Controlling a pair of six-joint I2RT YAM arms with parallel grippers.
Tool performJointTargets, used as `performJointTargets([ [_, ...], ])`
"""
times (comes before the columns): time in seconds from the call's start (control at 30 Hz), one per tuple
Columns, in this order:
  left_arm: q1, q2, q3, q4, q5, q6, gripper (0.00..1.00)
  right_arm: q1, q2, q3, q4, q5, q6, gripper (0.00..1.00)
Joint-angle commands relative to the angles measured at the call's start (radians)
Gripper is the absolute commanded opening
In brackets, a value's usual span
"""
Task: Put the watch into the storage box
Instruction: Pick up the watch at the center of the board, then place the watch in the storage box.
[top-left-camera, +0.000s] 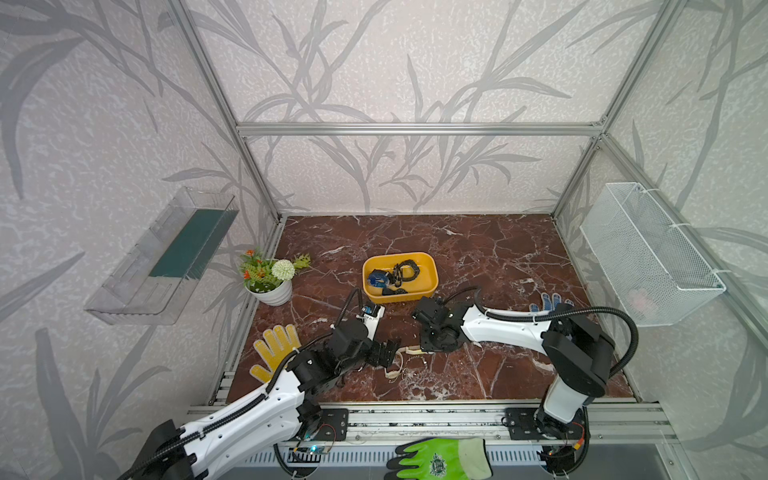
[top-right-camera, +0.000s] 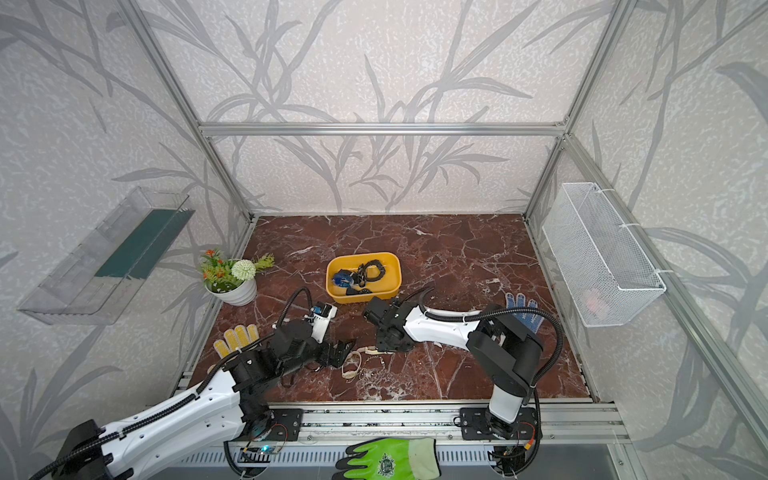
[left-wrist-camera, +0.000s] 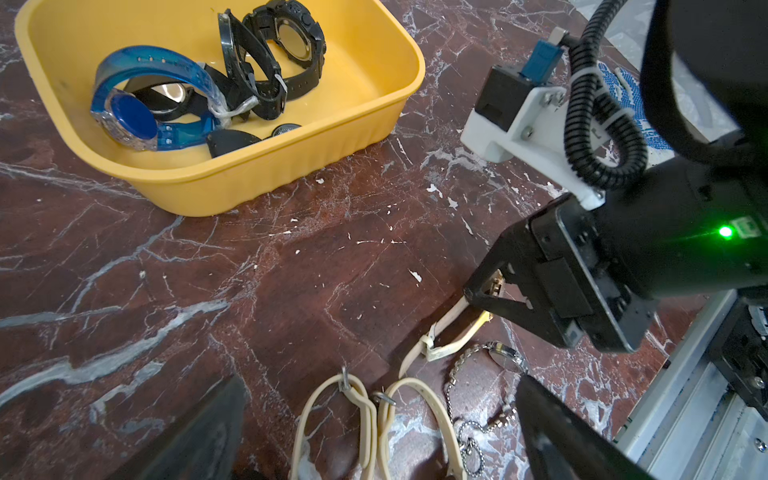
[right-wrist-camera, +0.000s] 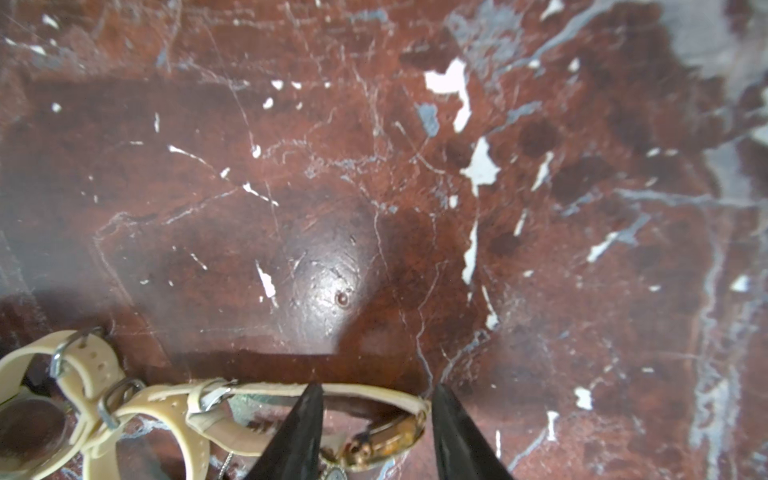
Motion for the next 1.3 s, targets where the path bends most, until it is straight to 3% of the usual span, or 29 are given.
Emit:
performJointTargets([
  [0.0,0.003,-0.015,-0.013,-0.009,0.007,-0.016,0.99,0.004,0.019,0.003,0.008,-0.02,0.016,0.42],
  [0.23,0.003,-0.036,-0.024,-0.016,0.004,-0.027,0.99,0.01,0.0,-0.025,0.025,-0.013,0.029,0.19],
  [0.5,0.003,-0.054,-0.025,-0.028,0.002,-0.029,0.99,0.01,0.013,-0.03,0.035,-0.015,0.029,0.17],
  [0.7,0.003,-0.042,-0.019,-0.02,0.006,-0.027,0.99,0.012,-0.019,-0.013,0.014,0.041,0.011,0.0],
  [0.93,0.003,-0.016,-0.006,-0.009,-0.001,-0.022,0.99,0.012,-0.073,0.094,-0.112,0.175,-0.098,0.0],
  [1.27,0.003,-0.017,0.016,-0.035,-0.056,-0.025,0.99,-0.036,-0.051,0.349,-0.22,0.316,-0.401,0.0],
])
